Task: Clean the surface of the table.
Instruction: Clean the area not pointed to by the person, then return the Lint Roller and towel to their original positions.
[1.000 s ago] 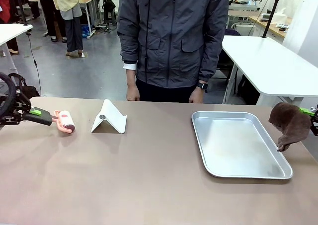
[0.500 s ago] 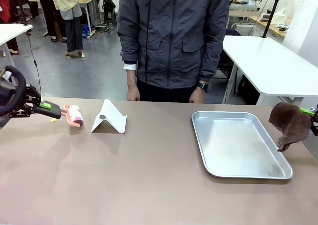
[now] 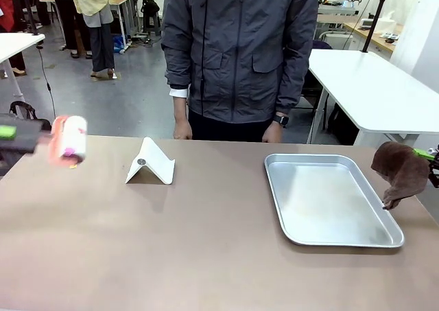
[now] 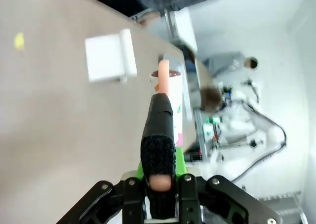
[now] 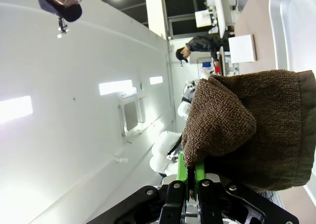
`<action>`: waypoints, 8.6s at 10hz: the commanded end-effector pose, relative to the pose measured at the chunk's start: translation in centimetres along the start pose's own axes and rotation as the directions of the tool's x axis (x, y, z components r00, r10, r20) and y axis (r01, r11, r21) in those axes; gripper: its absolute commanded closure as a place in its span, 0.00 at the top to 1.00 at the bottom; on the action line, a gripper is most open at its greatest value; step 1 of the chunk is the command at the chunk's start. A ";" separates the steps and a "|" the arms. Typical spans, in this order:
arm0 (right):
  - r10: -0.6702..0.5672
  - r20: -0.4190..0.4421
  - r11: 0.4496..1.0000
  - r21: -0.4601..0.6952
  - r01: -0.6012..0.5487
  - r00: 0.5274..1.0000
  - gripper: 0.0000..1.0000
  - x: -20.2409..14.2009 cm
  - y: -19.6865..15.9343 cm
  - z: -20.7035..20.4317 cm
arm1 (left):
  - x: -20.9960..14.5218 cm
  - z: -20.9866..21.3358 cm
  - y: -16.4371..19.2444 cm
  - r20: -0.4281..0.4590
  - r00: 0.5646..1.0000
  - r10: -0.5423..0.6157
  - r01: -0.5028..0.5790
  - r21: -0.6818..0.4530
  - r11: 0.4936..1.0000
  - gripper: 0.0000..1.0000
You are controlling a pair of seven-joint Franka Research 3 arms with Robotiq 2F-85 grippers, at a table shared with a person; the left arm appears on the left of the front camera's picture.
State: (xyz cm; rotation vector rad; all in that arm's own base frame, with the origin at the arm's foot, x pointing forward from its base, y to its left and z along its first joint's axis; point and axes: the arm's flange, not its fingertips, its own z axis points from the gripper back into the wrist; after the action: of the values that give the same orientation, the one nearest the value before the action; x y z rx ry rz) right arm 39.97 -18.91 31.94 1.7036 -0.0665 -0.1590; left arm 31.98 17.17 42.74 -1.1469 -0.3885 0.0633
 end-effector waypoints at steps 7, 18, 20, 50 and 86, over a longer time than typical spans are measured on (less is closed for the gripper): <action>0.004 -0.011 1.000 -0.005 -0.004 1.000 0.06 -0.1 0.4 -0.1 | -7.5 12.4 9.7 0.124 0.971 0.204 -0.194 -0.085 0.977 0.23; 0.004 -0.011 1.000 -0.005 -0.004 1.000 0.06 -0.1 0.4 -0.1 | 5.6 8.7 5.2 0.174 0.959 0.223 -0.240 0.082 0.967 0.23; 0.004 -0.011 1.000 -0.005 -0.004 1.000 0.06 -0.1 0.4 -0.1 | 10.9 7.0 4.1 0.159 0.958 0.238 -0.258 0.124 0.958 0.23; 0.004 -0.011 1.000 -0.005 -0.004 1.000 0.06 -0.1 0.4 -0.1 | 3.2 0.4 -0.5 -0.085 0.993 0.075 -0.063 0.140 0.988 0.23; 0.025 -0.013 0.962 -0.273 -0.028 1.000 0.06 1.2 -6.3 -37.1 | 3.3 -21.7 -24.9 -0.233 0.973 -0.004 0.112 0.454 0.884 0.23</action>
State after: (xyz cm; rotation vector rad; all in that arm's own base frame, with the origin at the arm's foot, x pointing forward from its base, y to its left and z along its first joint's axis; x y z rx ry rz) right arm 45.33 17.91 30.43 1.4409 -0.0330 -0.1277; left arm 37.51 -11.17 57.43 -0.6613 -0.2104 -0.0754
